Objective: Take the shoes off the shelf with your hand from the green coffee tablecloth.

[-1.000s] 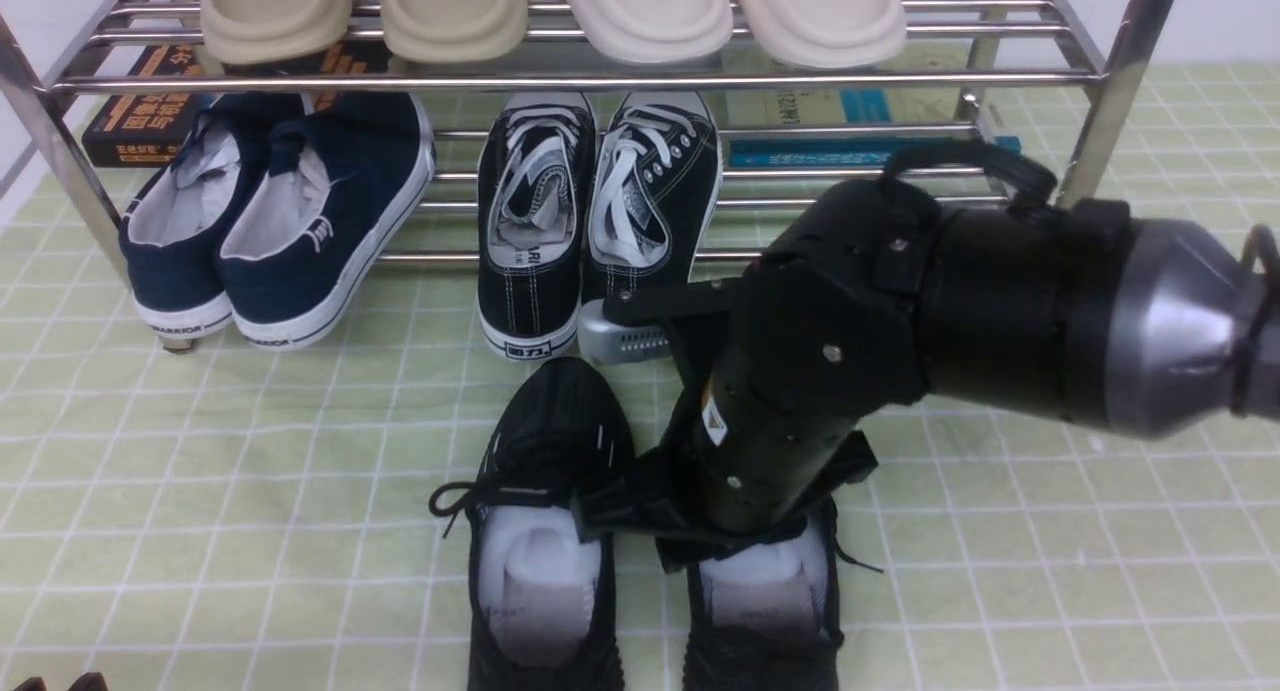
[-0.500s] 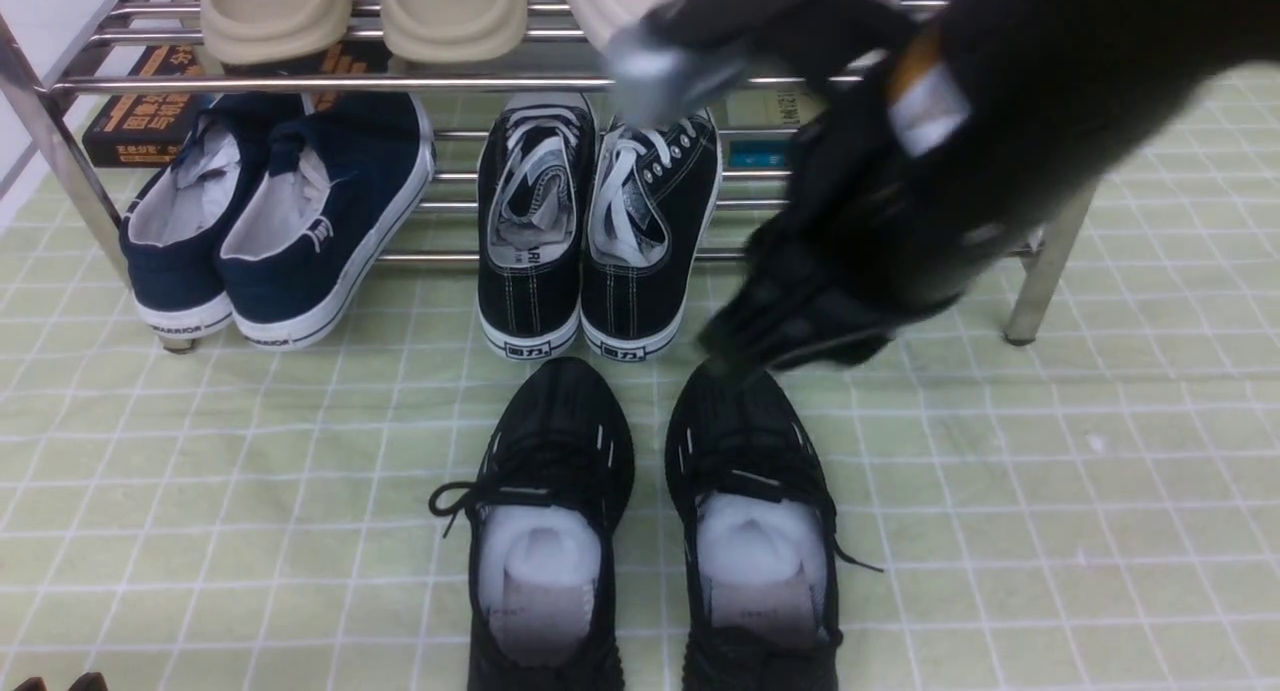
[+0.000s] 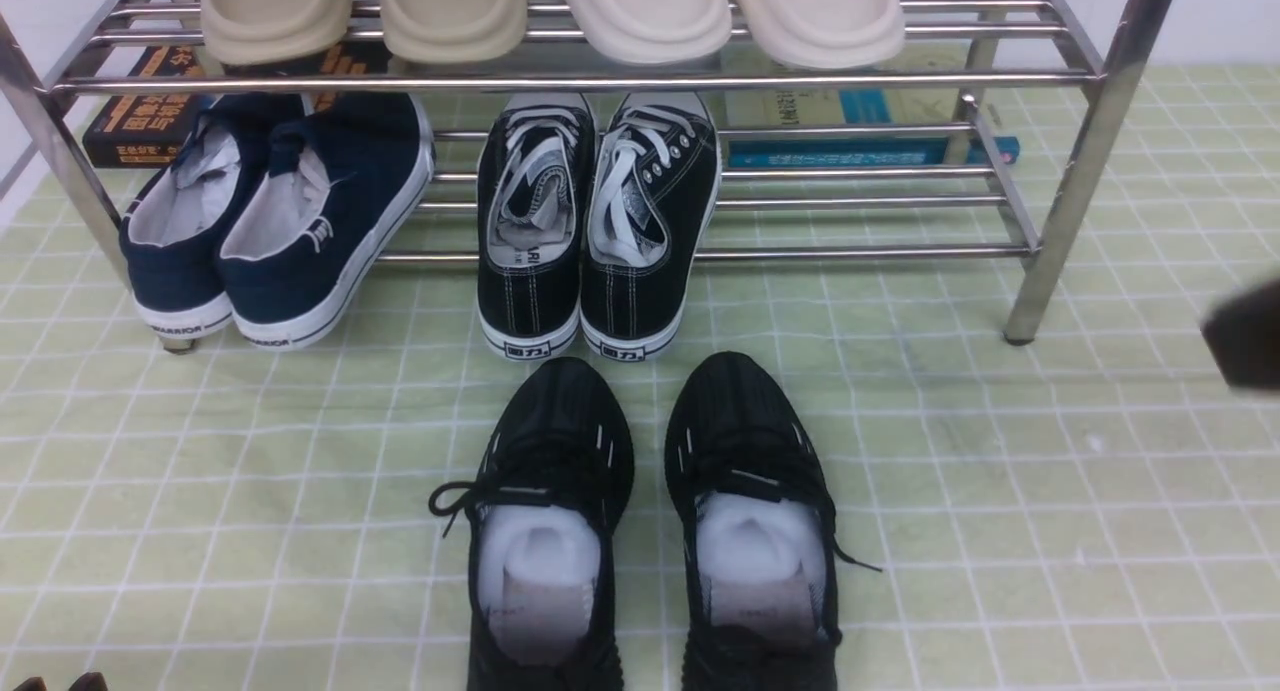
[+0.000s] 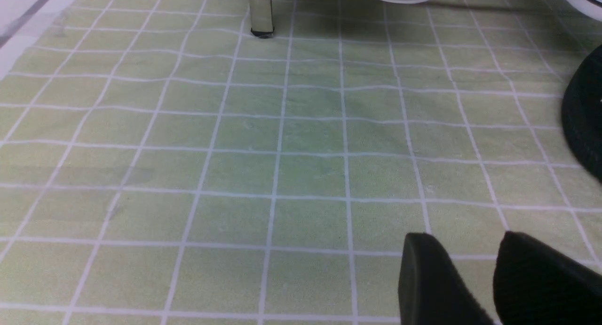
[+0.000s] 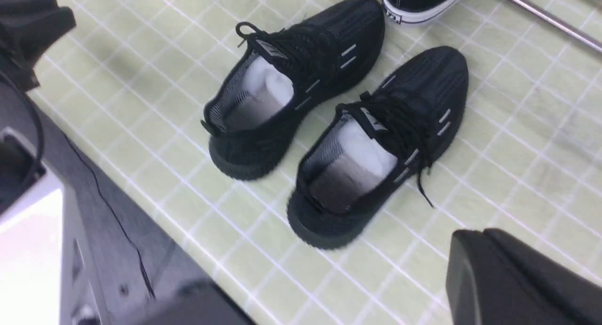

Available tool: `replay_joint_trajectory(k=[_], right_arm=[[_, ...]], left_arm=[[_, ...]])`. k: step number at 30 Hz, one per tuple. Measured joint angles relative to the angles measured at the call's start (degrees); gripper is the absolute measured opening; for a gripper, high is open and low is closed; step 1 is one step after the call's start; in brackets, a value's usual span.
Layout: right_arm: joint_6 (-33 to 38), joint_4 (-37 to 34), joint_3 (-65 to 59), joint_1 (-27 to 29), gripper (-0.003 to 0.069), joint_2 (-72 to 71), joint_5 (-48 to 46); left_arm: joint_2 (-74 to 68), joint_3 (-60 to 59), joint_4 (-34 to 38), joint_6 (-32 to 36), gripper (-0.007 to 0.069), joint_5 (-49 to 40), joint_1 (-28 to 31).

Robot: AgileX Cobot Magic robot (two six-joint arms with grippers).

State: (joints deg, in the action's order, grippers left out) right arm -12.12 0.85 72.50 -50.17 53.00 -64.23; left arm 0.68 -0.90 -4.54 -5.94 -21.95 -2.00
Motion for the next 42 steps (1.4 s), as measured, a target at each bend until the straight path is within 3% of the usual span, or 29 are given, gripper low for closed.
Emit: replay_joint_trajectory(k=[2, 3, 4, 6, 13, 35, 39, 42], right_arm=[[-0.49, -0.05, -5.37, 0.00, -0.0015, -2.59, 4.94], [-0.61, -0.09, -11.61, 0.00, -0.0015, -4.85, 13.11], [-0.61, -0.09, -13.17, 0.00, -0.0015, -5.28, 14.03], [-0.66, -0.21, -22.83, 0.00, -0.0014, -7.19, 26.31], [-0.79, -0.21, -35.37, 0.00, -0.0010, -7.79, 46.14], [0.06, -1.66, -41.99, 0.30, 0.0002, -9.65, 45.47], [4.58, -3.75, -45.67, 6.69, 0.0004, -14.88, 45.51], [5.89, -5.81, -50.84, 16.54, 0.0006, -21.78, 45.37]], left_arm=[[0.00, 0.00, 0.00, 0.00, 0.0241, 0.00, 0.00], [0.00, 0.00, 0.00, 0.00, 0.0241, 0.00, 0.00], [0.00, 0.00, 0.00, 0.00, 0.0241, 0.00, 0.00], [0.00, 0.00, 0.00, 0.00, 0.0241, 0.00, 0.00], [0.00, 0.00, 0.00, 0.00, 0.0241, 0.00, 0.00], [0.00, 0.00, 0.00, 0.00, 0.0241, 0.00, 0.00], [0.00, 0.00, 0.00, 0.00, 0.0241, 0.00, 0.00], [0.00, 0.00, 0.00, 0.00, 0.0241, 0.00, 0.00]])
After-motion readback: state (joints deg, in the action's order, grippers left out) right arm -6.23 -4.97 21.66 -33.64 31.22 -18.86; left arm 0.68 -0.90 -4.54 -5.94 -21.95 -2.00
